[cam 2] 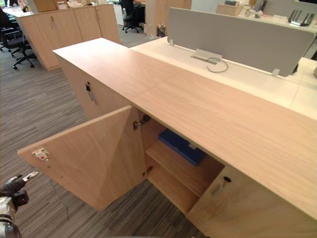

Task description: Walk over to the cabinet, pick up the folder, carry it to the office cabinet, place the folder inside the office cabinet, then close the office cabinet door

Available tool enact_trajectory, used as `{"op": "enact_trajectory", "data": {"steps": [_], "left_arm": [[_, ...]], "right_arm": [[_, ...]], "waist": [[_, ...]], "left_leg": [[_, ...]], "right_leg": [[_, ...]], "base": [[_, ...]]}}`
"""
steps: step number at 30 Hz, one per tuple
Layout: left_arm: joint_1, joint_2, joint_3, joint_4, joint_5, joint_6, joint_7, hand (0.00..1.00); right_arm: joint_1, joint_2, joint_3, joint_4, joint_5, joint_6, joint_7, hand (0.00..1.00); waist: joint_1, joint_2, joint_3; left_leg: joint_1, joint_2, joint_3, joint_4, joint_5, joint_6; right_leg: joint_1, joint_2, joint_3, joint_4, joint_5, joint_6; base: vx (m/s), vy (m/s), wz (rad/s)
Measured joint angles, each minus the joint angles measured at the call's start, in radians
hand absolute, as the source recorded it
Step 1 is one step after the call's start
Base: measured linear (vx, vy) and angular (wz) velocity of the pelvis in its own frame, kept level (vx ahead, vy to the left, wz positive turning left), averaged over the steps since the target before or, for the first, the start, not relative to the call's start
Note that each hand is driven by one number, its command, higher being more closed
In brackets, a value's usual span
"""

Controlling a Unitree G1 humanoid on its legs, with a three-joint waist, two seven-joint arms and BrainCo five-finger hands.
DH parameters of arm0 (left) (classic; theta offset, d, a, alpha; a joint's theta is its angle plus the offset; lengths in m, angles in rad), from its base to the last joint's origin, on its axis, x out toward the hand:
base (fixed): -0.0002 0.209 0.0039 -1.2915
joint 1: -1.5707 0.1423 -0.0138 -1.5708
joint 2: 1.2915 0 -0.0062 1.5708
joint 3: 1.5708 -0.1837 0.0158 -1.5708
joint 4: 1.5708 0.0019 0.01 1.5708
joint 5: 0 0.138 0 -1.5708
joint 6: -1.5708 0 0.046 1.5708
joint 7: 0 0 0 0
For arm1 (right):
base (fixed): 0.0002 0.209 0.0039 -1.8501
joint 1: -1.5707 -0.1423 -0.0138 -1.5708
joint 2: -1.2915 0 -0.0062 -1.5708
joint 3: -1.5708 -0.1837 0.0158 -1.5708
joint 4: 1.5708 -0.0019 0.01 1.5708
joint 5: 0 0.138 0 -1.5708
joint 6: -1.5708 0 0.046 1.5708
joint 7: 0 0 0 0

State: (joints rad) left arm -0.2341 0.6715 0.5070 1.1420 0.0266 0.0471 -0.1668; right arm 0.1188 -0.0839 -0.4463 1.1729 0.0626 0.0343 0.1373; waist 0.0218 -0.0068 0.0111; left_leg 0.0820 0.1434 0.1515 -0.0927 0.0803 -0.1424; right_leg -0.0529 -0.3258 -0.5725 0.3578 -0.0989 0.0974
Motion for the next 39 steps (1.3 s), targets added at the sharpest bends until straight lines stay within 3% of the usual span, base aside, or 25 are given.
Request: {"op": "enact_trajectory", "data": {"steps": [9, 14, 21, 31, 34, 39], "left_arm": [[-0.053, -0.026, -0.141, 0.030, 0.020, 0.001, -0.009, 0.00], [-0.141, -0.026, -0.183, 0.029, -0.002, -0.006, 0.041, 0.00], [-0.186, -0.034, -0.264, 0.009, -0.001, -0.010, 0.079, 0.00], [-0.194, -0.040, -0.306, -0.033, -0.001, -0.011, 0.126, 0.00], [-0.193, -0.066, -0.307, -0.104, -0.002, -0.003, 0.166, 0.00], [-0.044, -0.152, -0.333, -0.389, -0.023, 0.004, 0.207, 0.00]], "right_arm": [[-0.007, -0.001, 0.016, 0.001, -0.004, 0.007, 0.012, 0.00], [-0.008, 0.001, 0.016, 0.002, -0.004, 0.007, 0.011, 0.00], [-0.020, 0.000, 0.006, 0.021, -0.004, 0.003, 0.008, 0.00], [-0.029, 0.000, 0.006, 0.022, -0.004, 0.003, 0.007, 0.00], [-0.028, 0.001, 0.006, 0.021, -0.004, 0.003, 0.004, 0.00], [-0.025, 0.004, -0.003, 0.021, -0.004, 0.003, -0.009, 0.00]], "waist": [[0.001, -0.040, 0.026], [0.002, -0.057, 0.037], [-0.008, -0.058, 0.039], [-0.010, -0.056, 0.058], [0.000, -0.059, 0.062], [0.029, -0.066, 0.062]], "left_leg": [[0.004, 0.001, 0.026, -0.001, -0.012, 0.005], [0.005, -0.004, 0.025, -0.001, -0.007, -0.002], [0.010, -0.024, 0.026, 0.000, 0.005, -0.004], [0.008, -0.011, 0.025, -0.002, 0.008, -0.009], [0.003, -0.011, 0.028, -0.002, 0.008, -0.006], [-0.011, -0.033, 0.021, -0.001, 0.021, 0.010]], "right_leg": [[0.007, -0.021, -0.015, 0.002, -0.003, -0.005], [0.021, -0.030, -0.029, -0.004, -0.001, 0.000], [0.026, -0.050, -0.031, 0.002, 0.000, 0.001], [0.034, -0.039, -0.037, -0.013, 0.006, 0.009], [0.037, -0.036, -0.040, -0.029, 0.014, 0.007], [0.044, -0.059, -0.057, -0.036, 0.027, 0.017]], "base": [[-0.01, -0.003, 0.03], [0.02, -0.002, 0.07], [0.06, 0.010, 0.05], [-0.02, -0.008, 0.01], [-0.03, 0.004, 0.07], [0.01, 0.016, 0.14]]}}
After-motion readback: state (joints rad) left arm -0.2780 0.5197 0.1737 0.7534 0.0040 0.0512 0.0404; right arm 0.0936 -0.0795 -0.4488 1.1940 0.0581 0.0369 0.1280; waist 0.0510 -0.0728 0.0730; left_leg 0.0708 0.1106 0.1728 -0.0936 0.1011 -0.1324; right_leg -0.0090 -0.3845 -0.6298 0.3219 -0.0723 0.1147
